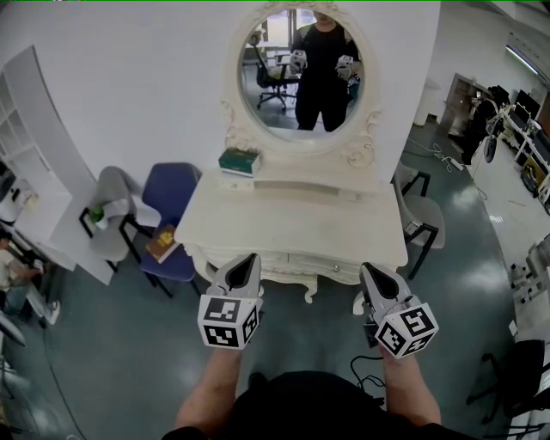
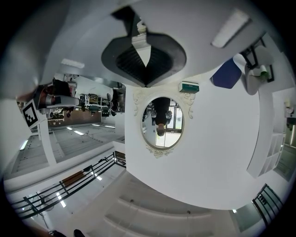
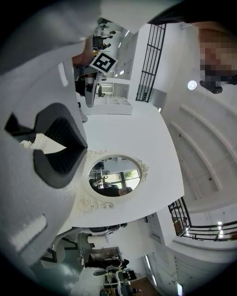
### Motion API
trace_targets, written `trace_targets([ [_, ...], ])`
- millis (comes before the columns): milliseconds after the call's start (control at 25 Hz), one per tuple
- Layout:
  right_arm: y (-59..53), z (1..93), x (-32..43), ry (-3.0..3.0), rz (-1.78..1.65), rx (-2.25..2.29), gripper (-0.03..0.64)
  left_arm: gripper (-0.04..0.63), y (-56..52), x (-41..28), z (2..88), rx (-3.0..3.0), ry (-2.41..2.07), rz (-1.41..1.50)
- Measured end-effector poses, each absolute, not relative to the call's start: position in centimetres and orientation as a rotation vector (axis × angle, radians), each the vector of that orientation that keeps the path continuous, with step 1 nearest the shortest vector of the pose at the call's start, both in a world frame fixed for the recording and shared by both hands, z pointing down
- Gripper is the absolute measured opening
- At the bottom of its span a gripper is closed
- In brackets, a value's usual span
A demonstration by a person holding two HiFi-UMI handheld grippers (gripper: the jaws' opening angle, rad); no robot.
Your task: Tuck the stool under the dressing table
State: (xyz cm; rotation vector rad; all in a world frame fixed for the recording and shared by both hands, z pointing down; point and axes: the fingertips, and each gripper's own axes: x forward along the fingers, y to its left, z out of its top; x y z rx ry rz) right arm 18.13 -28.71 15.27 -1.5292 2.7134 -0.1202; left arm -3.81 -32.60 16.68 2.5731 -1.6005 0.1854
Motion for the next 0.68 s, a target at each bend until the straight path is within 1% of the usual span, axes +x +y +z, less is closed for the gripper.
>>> trace_targets([
  [680,-28.23,15.10,17.72,2.721,-0.129,-1.505,0.000,0.017,-31.94,-4.19,16.50,2.562,-1.598,0.184],
])
